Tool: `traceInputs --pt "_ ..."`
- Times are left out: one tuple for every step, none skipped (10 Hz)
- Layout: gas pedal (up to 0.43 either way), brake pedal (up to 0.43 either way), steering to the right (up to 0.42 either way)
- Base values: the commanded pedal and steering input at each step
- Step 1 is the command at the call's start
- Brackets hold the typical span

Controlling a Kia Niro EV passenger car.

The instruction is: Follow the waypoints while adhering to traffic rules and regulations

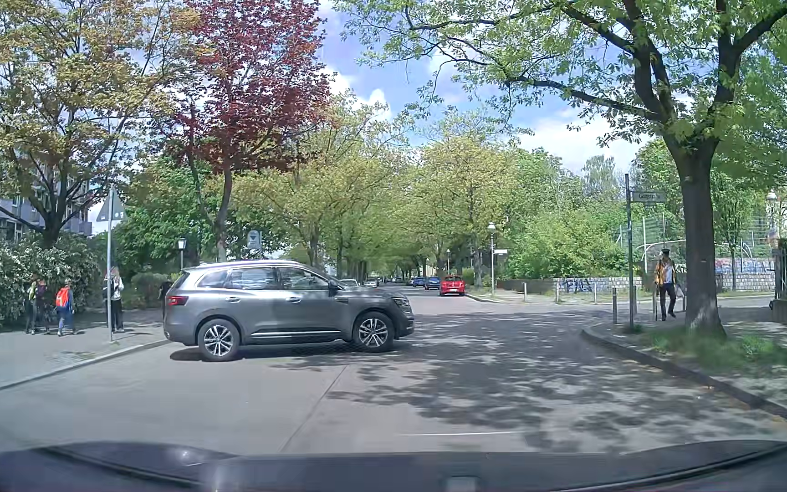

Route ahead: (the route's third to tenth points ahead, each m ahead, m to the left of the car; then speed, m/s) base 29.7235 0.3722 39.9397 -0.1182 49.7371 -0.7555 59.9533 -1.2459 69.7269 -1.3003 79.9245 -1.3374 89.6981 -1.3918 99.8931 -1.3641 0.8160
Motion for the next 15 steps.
traceInputs --pt "0.0 0.073 0.0" --pt "0.0 0.079 0.0" --pt "0.0 0.037 0.0" --pt "0.0 0.018 0.0" --pt "0.0 0.024 0.0" --pt "0.0 0.024 0.0" --pt "0.0 0.043 0.0" --pt "0.0 0.091 0.0" --pt "0.0 0.134 0.0" --pt "0.0 0.159 0.0" --pt "0.0 0.189 0.0" --pt "0.0 0.201 0.0" --pt "0.0 0.213 0.0" --pt "0.0 0.213 0.0" --pt "0.0 0.22 0.0"
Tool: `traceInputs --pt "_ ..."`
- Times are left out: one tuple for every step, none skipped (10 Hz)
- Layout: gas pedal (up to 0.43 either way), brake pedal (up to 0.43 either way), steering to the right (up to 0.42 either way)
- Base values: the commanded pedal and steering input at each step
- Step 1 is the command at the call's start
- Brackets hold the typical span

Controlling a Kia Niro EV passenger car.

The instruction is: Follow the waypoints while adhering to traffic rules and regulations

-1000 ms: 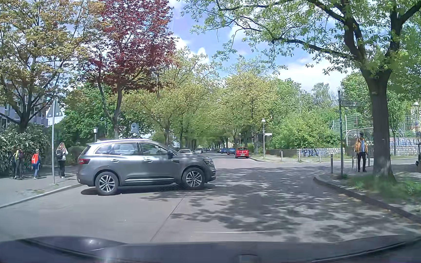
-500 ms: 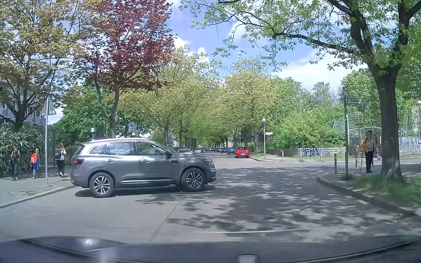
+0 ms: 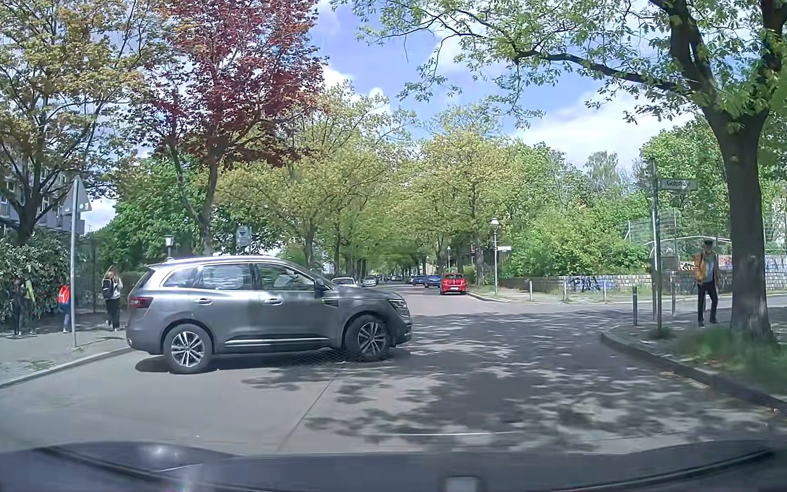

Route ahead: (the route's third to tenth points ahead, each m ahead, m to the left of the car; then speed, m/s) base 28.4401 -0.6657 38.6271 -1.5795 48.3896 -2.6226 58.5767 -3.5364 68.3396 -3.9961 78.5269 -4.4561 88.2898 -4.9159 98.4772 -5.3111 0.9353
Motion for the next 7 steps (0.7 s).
traceInputs --pt "0.0 0.226 0.0" --pt "0.0 0.195 0.0" --pt "0.0 0.134 0.0" --pt "0.0 0.134 0.0" --pt "0.0 0.134 0.0" --pt "0.0 0.11 0.0" --pt "0.0 0.037 0.0"
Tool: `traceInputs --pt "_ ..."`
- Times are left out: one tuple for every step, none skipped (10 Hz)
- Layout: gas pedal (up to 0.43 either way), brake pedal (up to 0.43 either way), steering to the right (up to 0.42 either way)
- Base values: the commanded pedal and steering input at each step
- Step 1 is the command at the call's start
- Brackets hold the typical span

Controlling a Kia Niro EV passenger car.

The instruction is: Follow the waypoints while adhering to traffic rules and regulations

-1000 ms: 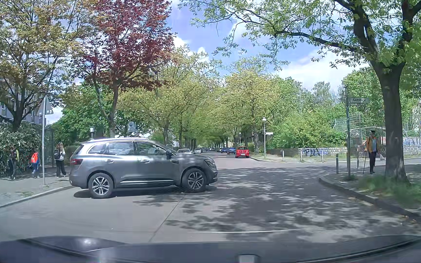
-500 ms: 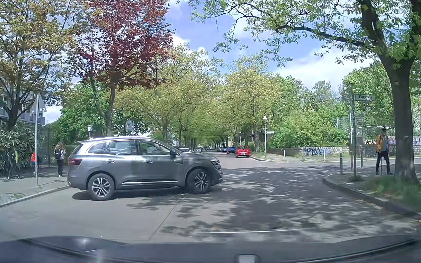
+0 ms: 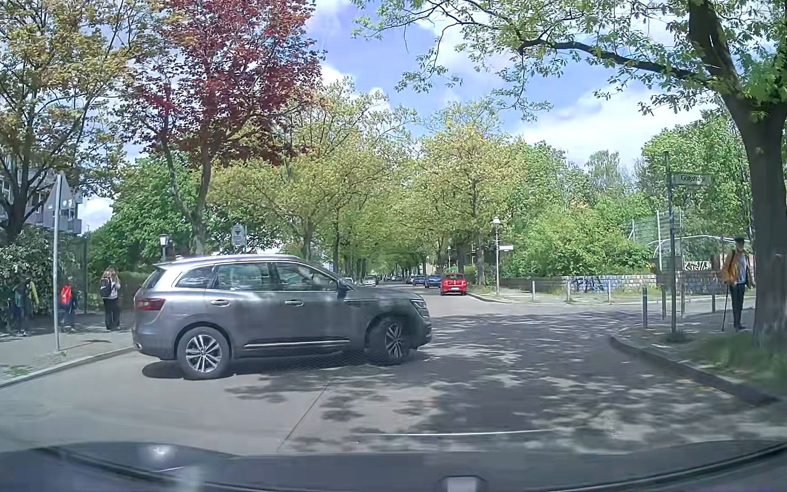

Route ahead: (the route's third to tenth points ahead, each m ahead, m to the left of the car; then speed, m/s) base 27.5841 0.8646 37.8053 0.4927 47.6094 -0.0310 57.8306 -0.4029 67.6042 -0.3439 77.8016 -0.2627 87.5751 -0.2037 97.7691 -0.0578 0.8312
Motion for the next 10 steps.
traceInputs --pt "0.0 0.024 0.0" --pt "0.0 0.024 0.0" --pt "0.0 0.024 0.0" --pt "0.0 0.024 0.0" --pt "0.008 0.024 0.0" --pt "0.039 0.024 0.0" --pt "0.059 0.018 0.0" --pt "0.059 0.024 0.0" --pt "0.138 0.018 0.0" --pt "0.169 0.024 0.0"
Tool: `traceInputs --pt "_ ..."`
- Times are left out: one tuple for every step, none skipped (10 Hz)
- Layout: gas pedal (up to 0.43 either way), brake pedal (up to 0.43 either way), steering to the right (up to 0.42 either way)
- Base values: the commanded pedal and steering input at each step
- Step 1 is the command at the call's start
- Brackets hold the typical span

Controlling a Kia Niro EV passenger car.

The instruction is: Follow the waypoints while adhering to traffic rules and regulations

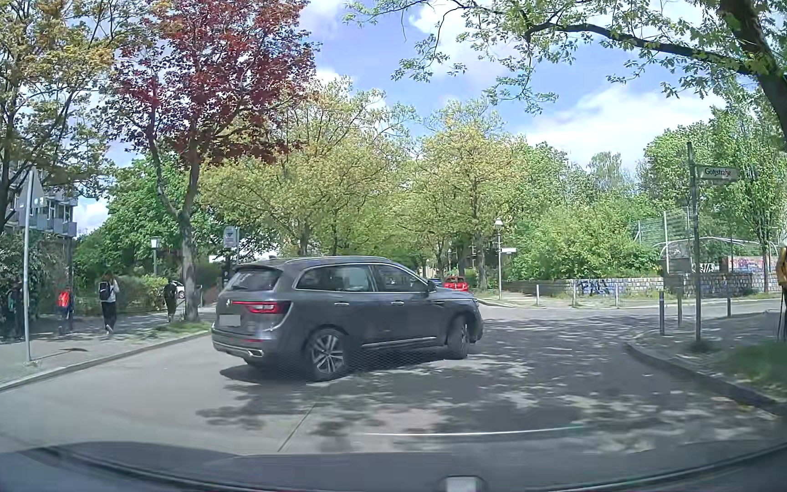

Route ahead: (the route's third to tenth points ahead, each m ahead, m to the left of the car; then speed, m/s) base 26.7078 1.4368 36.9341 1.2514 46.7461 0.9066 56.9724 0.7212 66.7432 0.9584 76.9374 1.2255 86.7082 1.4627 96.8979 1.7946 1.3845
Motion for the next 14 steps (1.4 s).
traceInputs --pt "0.169 0.024 0.002" --pt "0.189 0.024 0.008" --pt "0.209 0.024 0.009" --pt "0.209 0.018 0.011" --pt "0.24 0.024 0.013" --pt "0.26 0.024 0.015" --pt "0.26 0.024 0.015" --pt "0.26 0.018 0.015" --pt "0.26 0.024 0.015" --pt "0.26 0.024 0.015" --pt "0.26 0.024 0.015" --pt "0.268 0.024 0.015" --pt "0.268 0.024 0.013" --pt "0.268 0.024 0.006"
